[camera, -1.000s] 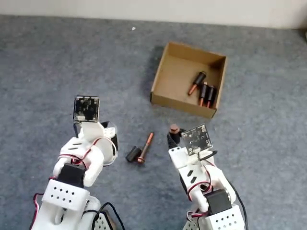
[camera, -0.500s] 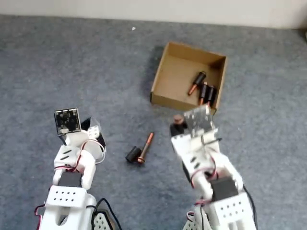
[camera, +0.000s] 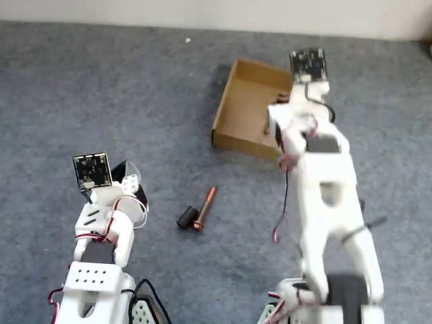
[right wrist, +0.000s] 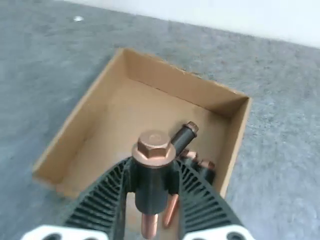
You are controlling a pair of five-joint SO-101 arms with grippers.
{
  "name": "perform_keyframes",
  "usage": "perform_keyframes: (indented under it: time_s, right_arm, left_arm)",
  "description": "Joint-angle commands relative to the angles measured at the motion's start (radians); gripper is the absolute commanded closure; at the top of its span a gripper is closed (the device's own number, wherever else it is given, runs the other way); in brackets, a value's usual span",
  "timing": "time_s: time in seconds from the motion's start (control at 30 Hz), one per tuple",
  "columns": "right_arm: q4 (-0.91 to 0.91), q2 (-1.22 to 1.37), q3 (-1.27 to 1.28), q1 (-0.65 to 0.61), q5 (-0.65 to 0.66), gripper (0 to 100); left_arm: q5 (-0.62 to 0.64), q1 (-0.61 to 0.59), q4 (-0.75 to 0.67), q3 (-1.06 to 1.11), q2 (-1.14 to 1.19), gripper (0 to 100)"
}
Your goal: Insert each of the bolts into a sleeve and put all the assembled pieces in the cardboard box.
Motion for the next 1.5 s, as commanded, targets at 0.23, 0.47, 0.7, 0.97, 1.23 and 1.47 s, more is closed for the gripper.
perform_keyframes:
  time_s: [0.23, 0.47, 0.7, 0.97, 1.23, 1.47]
  right_arm:
    - [-0.03, 0.424, -0.415, 0.041, 0.0, 99.1]
    - [-0.01, 0.461, -0.429, 0.047, 0.0, 92.7]
    - [0.143, 0.42, -0.433, 0.042, 0.0, 89.9]
    - [0.414, 0.26, -0.426, -0.035, -0.078, 89.9]
    - [0.734, 0.131, -0.424, -0.214, -0.339, 89.9]
    - [0.926, 0.122, -0.423, -0.458, -0.551, 89.9]
  left_arm:
    - [-0.012, -0.01, -0.029, 0.008, -0.008, 99]
    - [-0.012, -0.01, -0.029, 0.008, -0.008, 99]
    - [-0.012, -0.01, -0.029, 0.008, -0.008, 99]
    - [-0.012, -0.12, -0.035, -0.004, -0.008, 99]
    - [-0.008, -0.217, -0.035, -0.025, -0.008, 99]
    - [-0.006, -0.26, -0.035, -0.036, -0.008, 99]
